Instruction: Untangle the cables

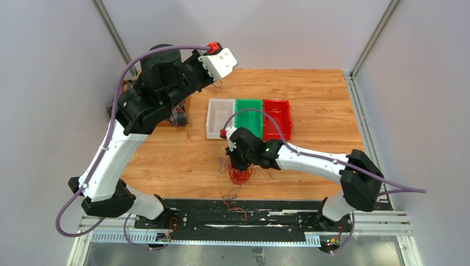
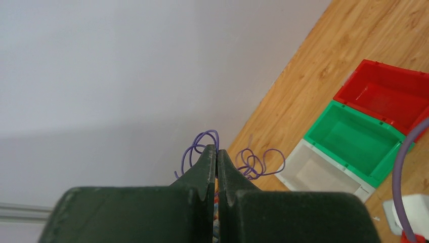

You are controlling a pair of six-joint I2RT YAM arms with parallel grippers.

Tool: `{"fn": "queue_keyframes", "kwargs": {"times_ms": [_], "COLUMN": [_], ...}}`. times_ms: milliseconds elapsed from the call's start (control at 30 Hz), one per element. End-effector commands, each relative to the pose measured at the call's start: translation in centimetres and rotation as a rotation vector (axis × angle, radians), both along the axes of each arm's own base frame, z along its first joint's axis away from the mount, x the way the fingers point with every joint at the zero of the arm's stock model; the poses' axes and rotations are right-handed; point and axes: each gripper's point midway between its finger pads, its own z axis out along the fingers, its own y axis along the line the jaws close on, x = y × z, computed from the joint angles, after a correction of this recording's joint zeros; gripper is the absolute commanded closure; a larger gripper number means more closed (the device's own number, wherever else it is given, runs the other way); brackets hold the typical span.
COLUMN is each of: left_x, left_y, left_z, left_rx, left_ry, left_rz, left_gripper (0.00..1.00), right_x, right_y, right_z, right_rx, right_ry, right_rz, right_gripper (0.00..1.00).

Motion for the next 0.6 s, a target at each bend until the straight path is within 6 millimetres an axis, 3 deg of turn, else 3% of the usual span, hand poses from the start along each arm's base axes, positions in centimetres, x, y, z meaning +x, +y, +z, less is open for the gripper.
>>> {"fn": "queue_keyframes", "kwargs": {"times_ms": [0,200,333,467,567], "left_x": [-0.6,-0.3,-0.5,-0.5,-0.5], "left_y": [0.6,0.4,0.1,-0.1,-0.6], "left_z": [1.8,1.6,0.9,-0.2,-0.9], "left_rx": [-0.052,-0.053,-0.048,-0.038,-0.052], "left_ry": [-0.031,-0.027,-0.006,0.017,0.037], "left_rz": [0.003,0.003,-0.013,-0.021,-0.032], "left_gripper": [1.00,1.00,0.99,1.00,1.00], "right_x": [3.1,3.7,2.8,1.4,1.8], "right_y": [1.5,1.7,1.7,0.7,-0.3], "right_z": [5.7,6.0,5.7,3.6,4.7], "right_rx": [0.204,0.260,0.274,0.265,0.289], "right_ry": [-0.114,-0.126,-0.092,-0.024,-0.041], "right_rz": [-0.097,-0.155,-0.135,-0.156,-0.191], "right_gripper": [0.99,0.99,0.98,0.76,0.54]}}
